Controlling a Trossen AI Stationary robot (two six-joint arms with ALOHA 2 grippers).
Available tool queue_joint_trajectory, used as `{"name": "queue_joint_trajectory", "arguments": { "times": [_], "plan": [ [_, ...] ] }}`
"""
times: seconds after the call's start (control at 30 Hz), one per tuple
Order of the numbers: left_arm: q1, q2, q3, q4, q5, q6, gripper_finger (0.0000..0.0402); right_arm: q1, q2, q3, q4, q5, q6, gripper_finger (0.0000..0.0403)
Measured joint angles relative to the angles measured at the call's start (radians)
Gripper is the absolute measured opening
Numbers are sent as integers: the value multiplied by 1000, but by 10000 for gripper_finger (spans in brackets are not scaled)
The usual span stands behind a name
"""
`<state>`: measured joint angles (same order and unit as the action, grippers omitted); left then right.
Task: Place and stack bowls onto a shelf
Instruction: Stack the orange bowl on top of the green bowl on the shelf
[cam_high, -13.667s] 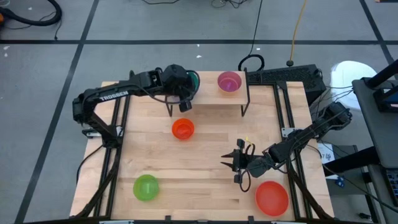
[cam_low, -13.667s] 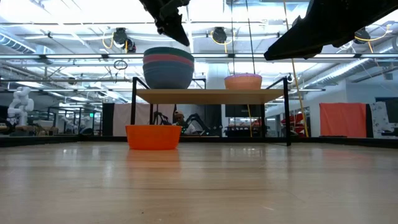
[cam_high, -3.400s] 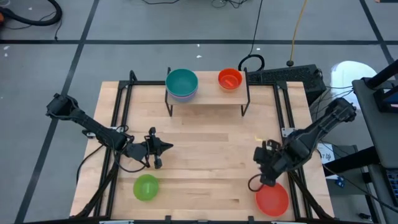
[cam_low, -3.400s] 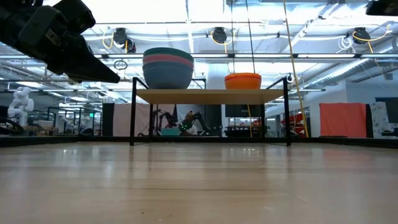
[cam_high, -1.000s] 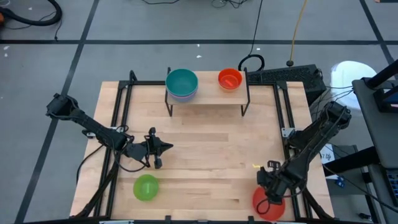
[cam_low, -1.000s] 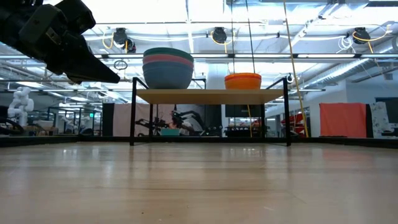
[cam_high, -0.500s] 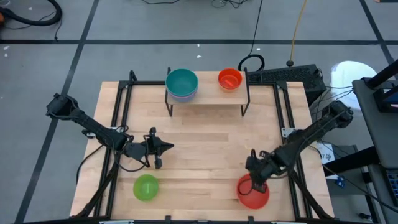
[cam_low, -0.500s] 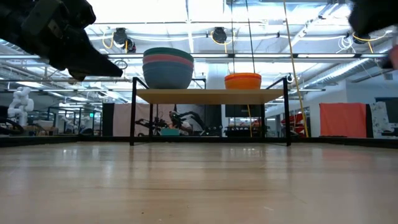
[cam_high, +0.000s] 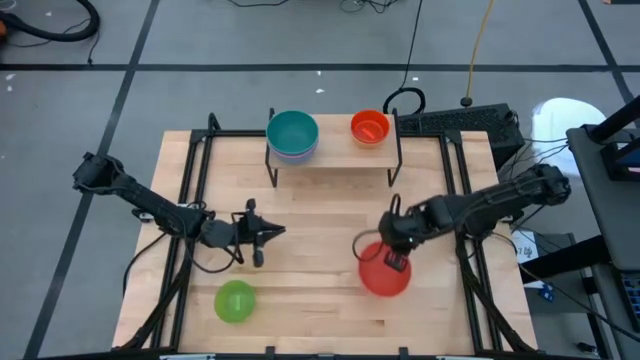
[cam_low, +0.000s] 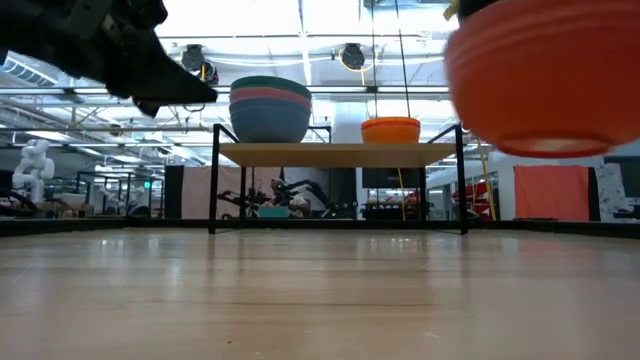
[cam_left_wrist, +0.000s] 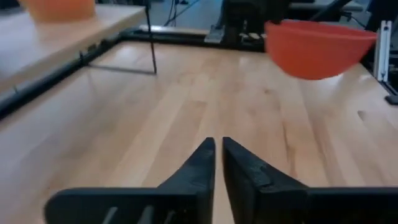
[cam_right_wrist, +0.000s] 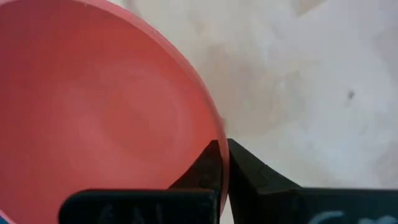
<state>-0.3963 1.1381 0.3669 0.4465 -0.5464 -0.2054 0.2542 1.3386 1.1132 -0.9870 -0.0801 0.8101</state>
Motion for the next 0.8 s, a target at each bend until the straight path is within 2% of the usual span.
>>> {"name": "queue_joint_trajectory", "arguments": {
  "times": [0.1,0.23,0.33,0.43,0.6,0.8],
  "plan": [
    [1,0,37,0,1,62,71,-70,0,12,-1,0,-49,0],
    [1,0,107,-16,2,167,137,-154,4,21,-2,4,-101,0],
    [1,0,180,-75,11,260,187,-192,19,26,26,50,-145,0],
    [12,14,272,-163,61,332,218,-222,43,26,92,64,-182,0],
    [34,103,439,-298,153,452,222,-250,74,26,211,53,-246,0],
    [48,284,609,-386,270,633,189,-262,104,26,239,52,-277,0]
  ]
}}
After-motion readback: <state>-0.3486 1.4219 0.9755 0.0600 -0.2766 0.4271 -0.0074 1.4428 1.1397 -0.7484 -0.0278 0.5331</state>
